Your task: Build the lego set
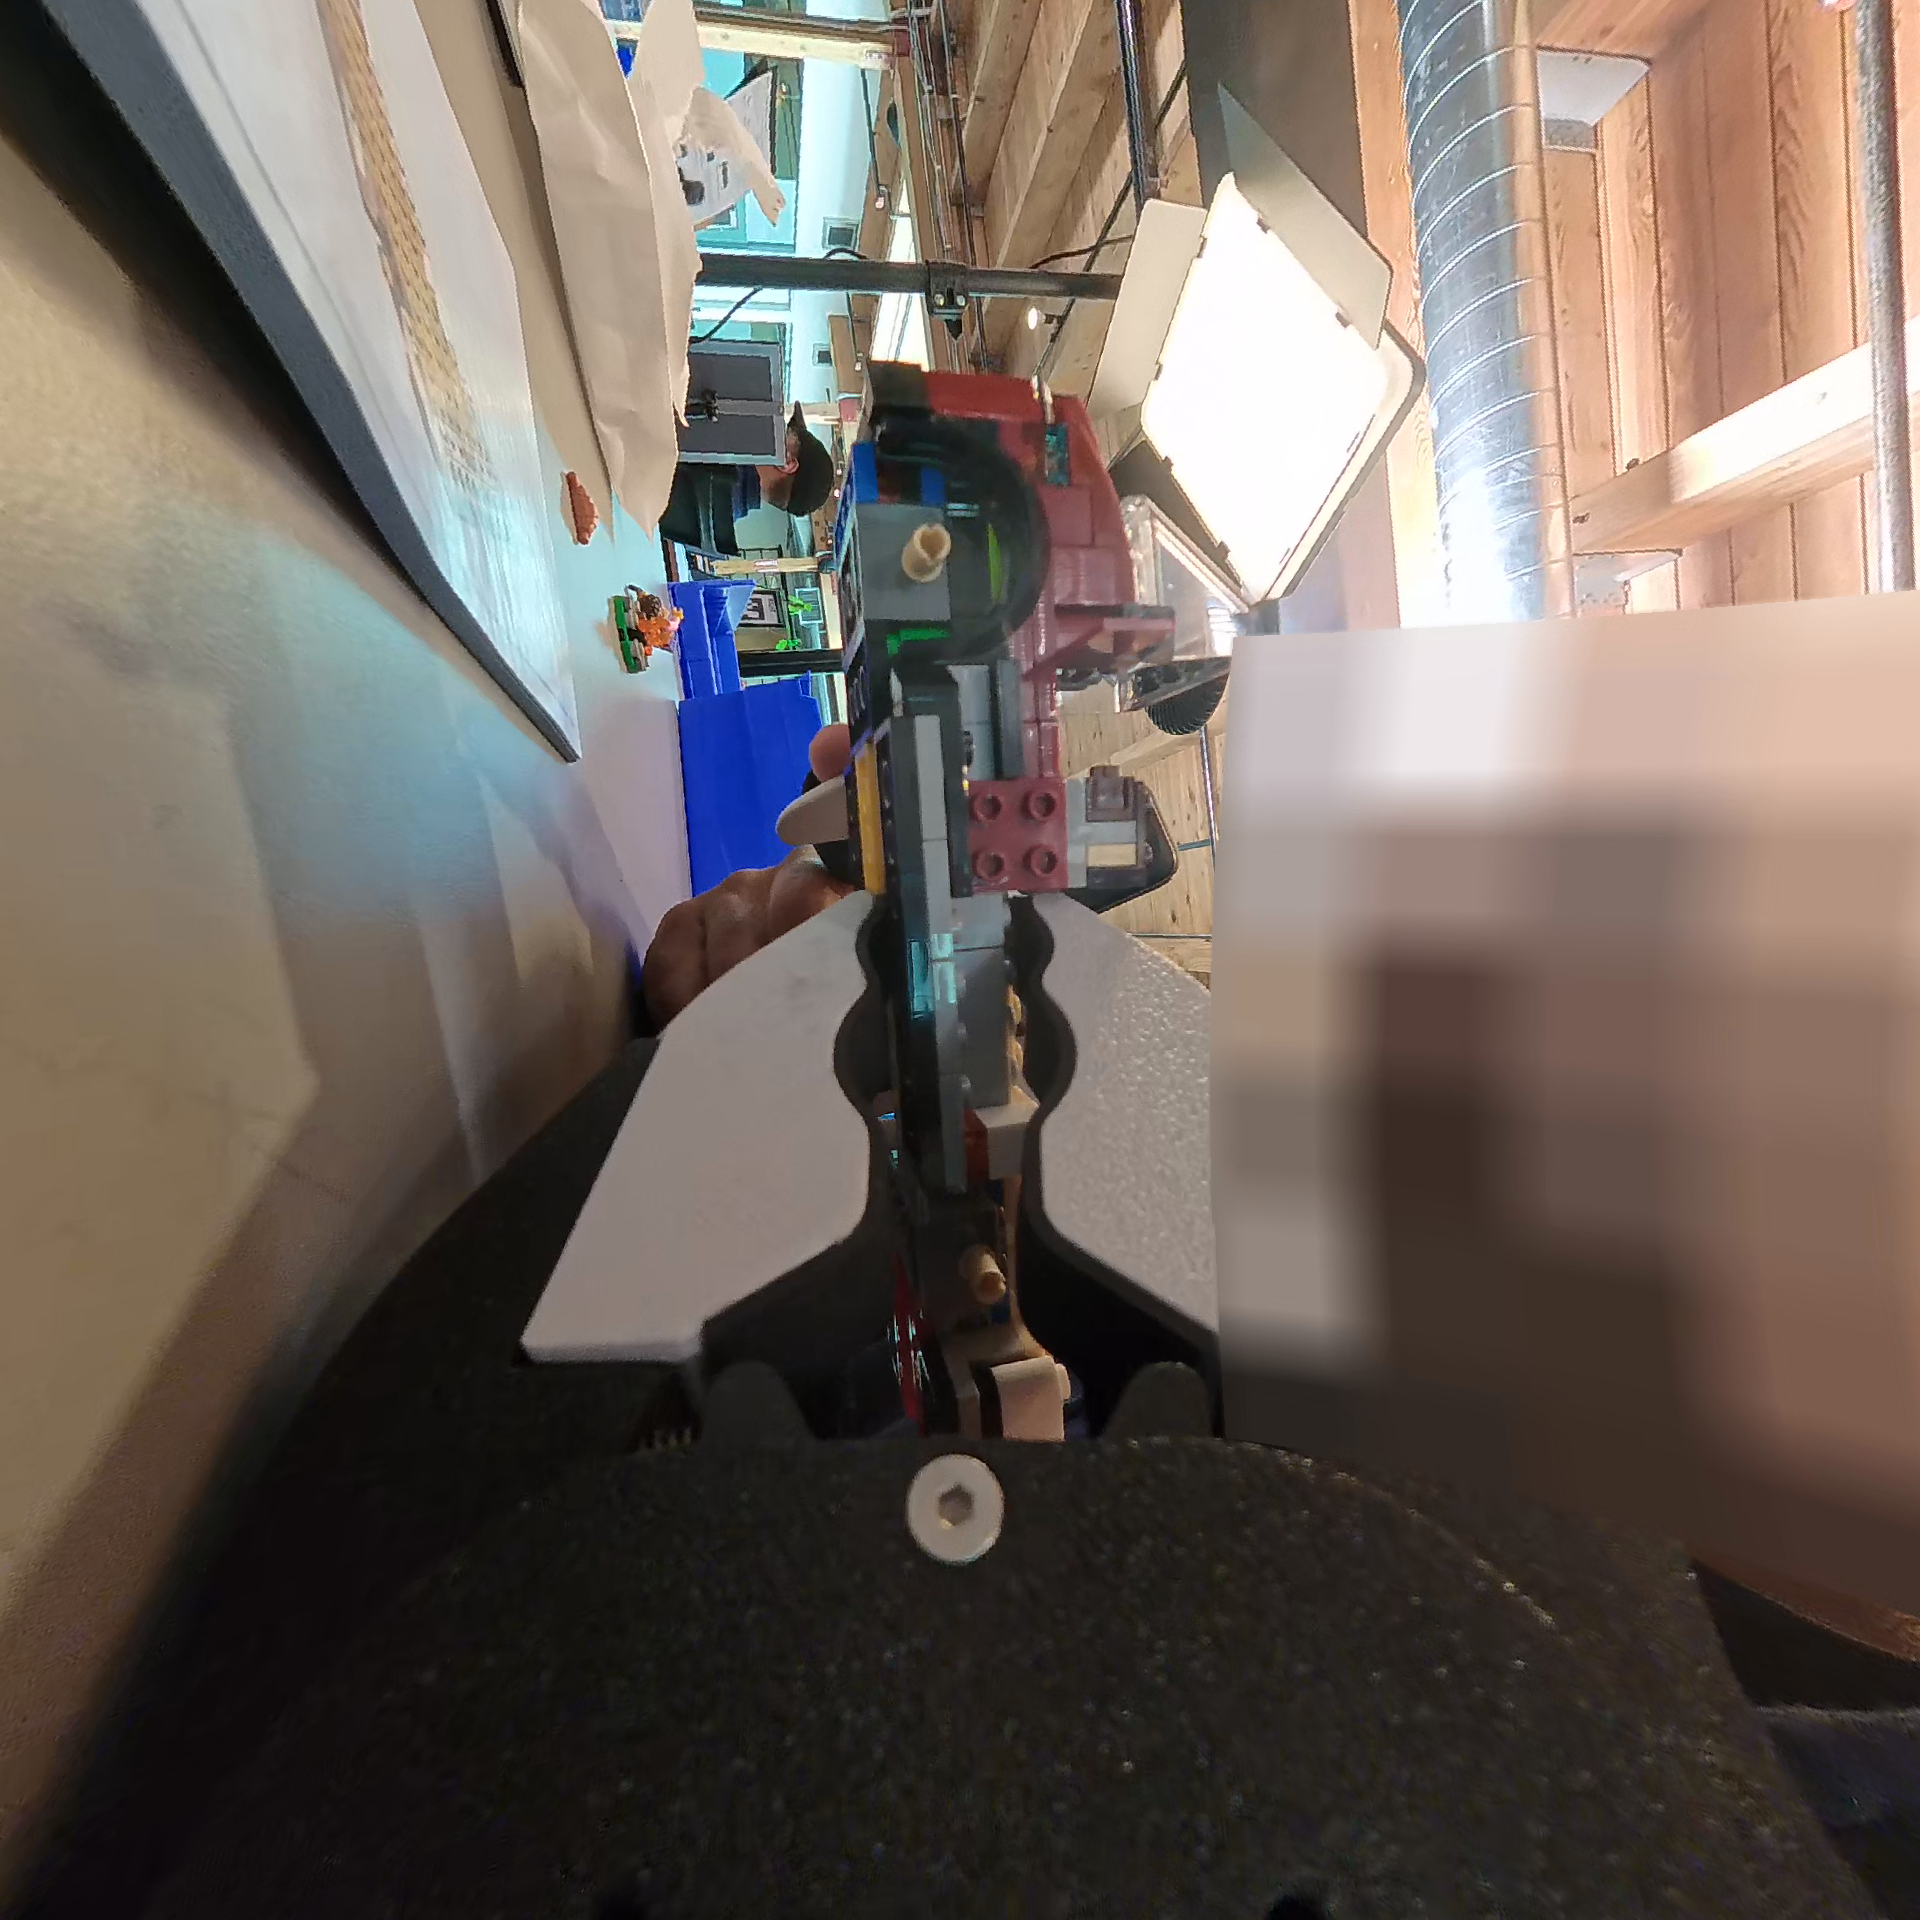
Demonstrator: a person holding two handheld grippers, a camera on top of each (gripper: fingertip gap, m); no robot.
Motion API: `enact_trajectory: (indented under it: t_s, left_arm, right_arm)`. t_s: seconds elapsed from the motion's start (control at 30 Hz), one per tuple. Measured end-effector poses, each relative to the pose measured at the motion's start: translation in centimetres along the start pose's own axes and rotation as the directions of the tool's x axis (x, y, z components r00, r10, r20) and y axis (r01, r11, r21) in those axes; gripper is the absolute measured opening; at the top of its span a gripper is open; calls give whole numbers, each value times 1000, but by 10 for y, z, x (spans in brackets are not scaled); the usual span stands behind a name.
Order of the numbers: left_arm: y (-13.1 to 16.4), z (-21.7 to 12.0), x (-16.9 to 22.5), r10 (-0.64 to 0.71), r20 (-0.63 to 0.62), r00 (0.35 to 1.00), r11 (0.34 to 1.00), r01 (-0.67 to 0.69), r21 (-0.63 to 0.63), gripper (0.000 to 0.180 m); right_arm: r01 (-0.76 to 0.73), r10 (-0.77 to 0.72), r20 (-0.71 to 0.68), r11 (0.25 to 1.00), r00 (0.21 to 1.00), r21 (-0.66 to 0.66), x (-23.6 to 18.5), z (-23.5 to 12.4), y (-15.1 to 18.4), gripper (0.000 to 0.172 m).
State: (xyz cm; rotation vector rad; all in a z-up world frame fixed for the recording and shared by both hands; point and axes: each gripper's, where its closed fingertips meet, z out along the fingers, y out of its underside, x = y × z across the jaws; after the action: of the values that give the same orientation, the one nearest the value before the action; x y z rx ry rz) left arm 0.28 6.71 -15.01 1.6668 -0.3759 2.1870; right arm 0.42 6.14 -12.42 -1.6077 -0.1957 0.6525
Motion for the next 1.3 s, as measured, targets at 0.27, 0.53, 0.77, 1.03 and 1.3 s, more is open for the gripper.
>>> enact_trajectory:
  t_s: [0.27,0.53,0.77,1.03,1.3]
  left_arm:
    - [0,0,0,0,2,1000,1000,0,1,22]
    - [0,0,0,1,3,1000,1000,-1,2,21]
    - [0,0,0,2,1,1000,1000,-2,2,22]
    - [0,0,-2,22,25,999,1000,-22,7,22]
    - [1,1,-4,45,45,998,999,-45,6,21]
  right_arm:
    - [-4,4,1,1000,1000,-1,0,0,0,89]
    - [-4,4,4,1000,1000,-2,0,0,1,89]
    - [-3,3,18,1000,1000,-9,-3,-1,2,86]
    - [11,-12,-33,999,999,-33,-3,1,5,90]
    - [18,-22,-82,999,996,-44,-8,4,9,95]
